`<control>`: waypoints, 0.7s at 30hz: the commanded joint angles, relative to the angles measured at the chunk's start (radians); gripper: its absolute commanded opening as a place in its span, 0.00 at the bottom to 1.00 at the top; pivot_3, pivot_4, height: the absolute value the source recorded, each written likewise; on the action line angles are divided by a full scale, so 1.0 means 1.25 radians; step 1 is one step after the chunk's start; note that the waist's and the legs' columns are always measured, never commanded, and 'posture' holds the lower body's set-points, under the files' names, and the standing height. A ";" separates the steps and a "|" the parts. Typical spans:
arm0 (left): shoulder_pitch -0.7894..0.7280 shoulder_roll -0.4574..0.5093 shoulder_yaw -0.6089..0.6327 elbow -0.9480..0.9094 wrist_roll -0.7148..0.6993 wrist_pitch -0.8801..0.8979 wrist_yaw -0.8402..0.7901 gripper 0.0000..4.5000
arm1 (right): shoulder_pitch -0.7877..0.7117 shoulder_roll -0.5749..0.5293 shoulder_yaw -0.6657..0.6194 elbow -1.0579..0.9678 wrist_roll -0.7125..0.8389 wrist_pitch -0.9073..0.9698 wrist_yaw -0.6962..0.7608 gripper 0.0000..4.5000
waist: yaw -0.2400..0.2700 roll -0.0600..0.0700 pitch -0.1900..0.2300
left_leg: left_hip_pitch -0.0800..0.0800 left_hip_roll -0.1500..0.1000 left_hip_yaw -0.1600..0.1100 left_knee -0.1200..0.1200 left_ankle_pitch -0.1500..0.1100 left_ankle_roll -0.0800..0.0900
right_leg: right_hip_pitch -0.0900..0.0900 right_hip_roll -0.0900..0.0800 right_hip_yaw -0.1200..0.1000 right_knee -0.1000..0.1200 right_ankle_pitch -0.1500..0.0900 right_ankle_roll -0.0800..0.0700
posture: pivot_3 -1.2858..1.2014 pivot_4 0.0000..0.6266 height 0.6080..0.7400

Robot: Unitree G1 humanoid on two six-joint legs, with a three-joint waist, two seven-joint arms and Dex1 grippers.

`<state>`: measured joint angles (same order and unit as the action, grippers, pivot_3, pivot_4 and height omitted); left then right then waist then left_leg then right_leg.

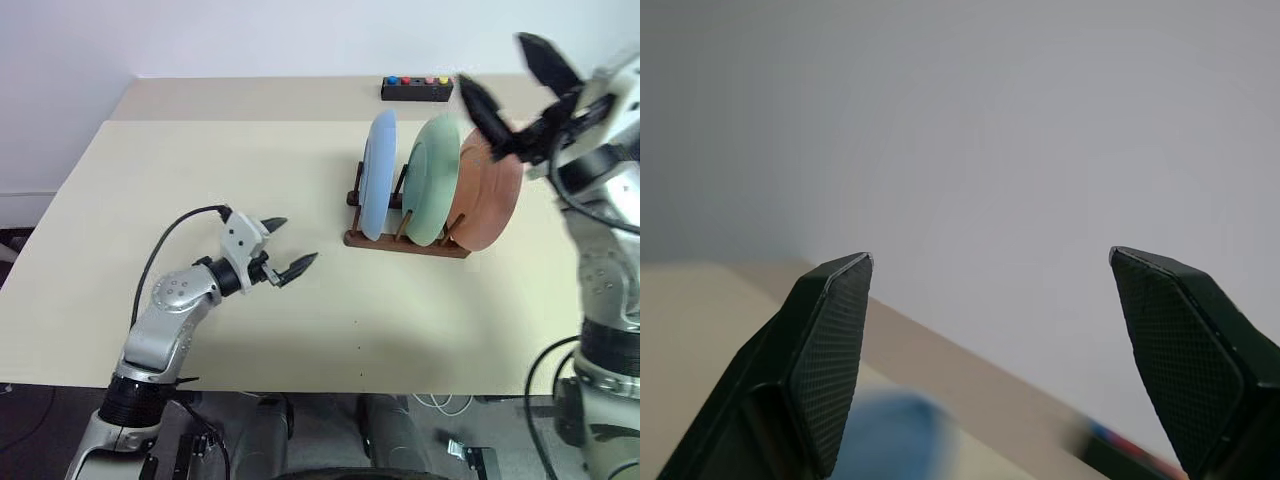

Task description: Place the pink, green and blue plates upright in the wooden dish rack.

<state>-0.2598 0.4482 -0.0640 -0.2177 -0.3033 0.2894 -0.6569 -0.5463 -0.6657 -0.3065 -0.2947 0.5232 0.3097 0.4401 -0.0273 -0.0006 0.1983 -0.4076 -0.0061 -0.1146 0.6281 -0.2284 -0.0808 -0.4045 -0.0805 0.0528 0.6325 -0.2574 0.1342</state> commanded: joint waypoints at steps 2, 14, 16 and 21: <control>-0.019 0.005 0.045 0.037 0.012 -0.055 0.007 1.00 | 0.032 -0.056 -0.134 0.101 -0.028 -0.054 0.009 0.85 | 0.005 0.000 0.000 | 0.000 0.000 0.000 0.000 0.000 0.000 | 0.000 0.000 0.000 0.000 0.000 0.000 | 0.52 0.24 0.96; 0.013 0.022 0.090 0.159 0.038 -0.126 0.006 1.00 | 0.358 0.028 -0.184 0.346 -0.113 -0.197 0.054 0.85 | 0.004 0.001 -0.001 | 0.001 0.000 0.002 0.000 0.000 0.000 | 0.001 0.000 0.001 0.000 0.000 0.000 | 0.52 0.24 0.96; 0.017 0.015 0.082 0.157 0.042 -0.127 0.013 1.00 | 0.364 0.038 -0.174 0.363 -0.125 -0.223 0.058 0.85 | 0.004 0.001 -0.001 | 0.002 0.000 0.002 -0.001 0.000 0.000 | 0.001 0.000 0.001 0.000 0.000 0.000 | 0.52 0.24 0.96; 0.050 0.001 0.086 0.130 0.029 -0.115 0.012 1.00 | 0.345 0.061 -0.160 0.405 -0.120 -0.247 0.070 0.85 | 0.005 0.002 -0.001 | 0.002 0.000 0.002 0.001 0.000 0.000 | 0.001 0.000 0.002 0.000 0.000 0.000 | 0.52 0.24 0.96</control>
<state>-0.2053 0.4504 0.0235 -0.0197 -0.2527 0.1576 -0.6450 -0.1004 -0.5864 -0.4959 0.1997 0.3702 0.0344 0.5203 -0.0213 0.0014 0.1974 -0.4055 -0.0059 -0.1120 0.6287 -0.2284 -0.0807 -0.4030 -0.0805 0.0547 0.6327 -0.2572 0.1345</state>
